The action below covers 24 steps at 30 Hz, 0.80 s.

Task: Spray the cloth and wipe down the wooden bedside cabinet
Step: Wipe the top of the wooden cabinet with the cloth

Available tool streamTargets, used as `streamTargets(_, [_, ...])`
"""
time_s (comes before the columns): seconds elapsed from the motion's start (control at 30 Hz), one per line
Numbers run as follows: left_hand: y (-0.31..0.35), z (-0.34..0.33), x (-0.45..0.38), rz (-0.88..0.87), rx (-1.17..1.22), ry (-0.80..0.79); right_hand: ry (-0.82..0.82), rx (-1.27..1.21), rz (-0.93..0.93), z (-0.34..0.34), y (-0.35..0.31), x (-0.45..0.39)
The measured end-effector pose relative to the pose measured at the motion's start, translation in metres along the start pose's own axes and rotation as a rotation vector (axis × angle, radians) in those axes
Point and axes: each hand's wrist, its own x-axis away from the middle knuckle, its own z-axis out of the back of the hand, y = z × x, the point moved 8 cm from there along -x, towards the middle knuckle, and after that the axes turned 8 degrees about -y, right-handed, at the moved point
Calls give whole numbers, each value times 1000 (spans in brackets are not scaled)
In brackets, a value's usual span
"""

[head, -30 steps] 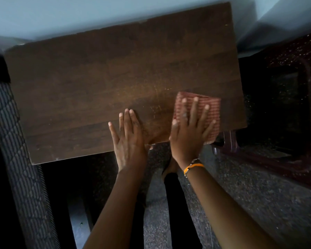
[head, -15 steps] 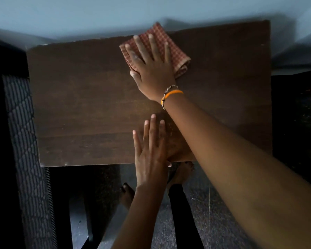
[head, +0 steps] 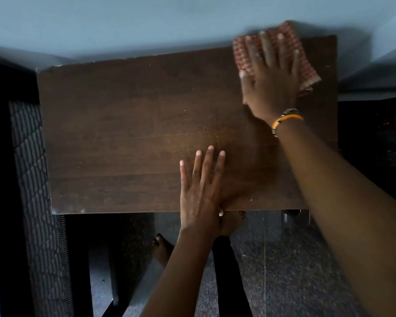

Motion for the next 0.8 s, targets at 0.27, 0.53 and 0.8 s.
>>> streamTargets(0.27, [-3,-3,2,61,6,17,-14,2,-157,3,57,48])
streamTargets(0.53, [-4,-12,22,79,-5,133,-105,-1,-302,-35,53,203])
streamTargets(0.8, [-49,-57,85,269,85,120,-62,-56,-340,-52,-26,193])
